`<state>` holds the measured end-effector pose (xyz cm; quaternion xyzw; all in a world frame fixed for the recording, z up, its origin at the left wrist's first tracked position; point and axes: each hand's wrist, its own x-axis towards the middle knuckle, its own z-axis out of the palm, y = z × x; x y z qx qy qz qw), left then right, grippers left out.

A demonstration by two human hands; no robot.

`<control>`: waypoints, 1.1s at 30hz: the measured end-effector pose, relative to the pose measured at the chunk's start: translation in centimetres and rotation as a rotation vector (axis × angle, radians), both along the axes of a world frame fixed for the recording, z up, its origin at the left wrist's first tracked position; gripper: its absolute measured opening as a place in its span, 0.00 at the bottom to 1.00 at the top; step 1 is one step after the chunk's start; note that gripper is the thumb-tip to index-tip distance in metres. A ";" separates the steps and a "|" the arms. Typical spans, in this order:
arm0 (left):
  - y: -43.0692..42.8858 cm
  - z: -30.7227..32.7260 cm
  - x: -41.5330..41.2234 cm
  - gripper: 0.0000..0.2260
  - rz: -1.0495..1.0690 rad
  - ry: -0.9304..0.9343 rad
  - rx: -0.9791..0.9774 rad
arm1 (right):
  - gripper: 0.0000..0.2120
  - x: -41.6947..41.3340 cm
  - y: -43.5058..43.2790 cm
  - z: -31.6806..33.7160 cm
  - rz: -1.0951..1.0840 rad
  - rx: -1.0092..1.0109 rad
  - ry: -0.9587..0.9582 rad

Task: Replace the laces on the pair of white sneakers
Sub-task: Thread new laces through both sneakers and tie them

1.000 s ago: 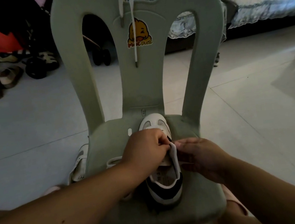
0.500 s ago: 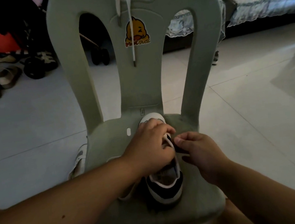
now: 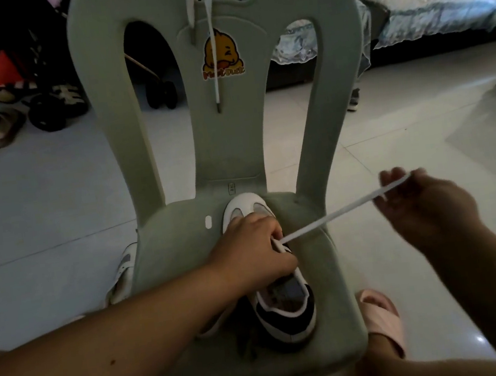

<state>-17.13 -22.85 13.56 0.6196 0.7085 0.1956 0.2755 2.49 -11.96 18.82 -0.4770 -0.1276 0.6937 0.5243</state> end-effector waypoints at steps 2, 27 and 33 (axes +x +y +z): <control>0.0 -0.1 -0.3 0.09 -0.021 0.009 0.013 | 0.15 1.6 1.5 0.4 -0.132 0.004 0.106; -0.2 -1.7 -0.7 0.11 -0.014 -0.053 0.129 | 0.09 -4.0 -2.7 -1.4 0.656 0.295 -0.789; -0.6 -1.5 -0.5 0.16 0.001 -0.062 0.133 | 0.11 -2.7 -3.4 -0.8 0.550 0.194 -0.753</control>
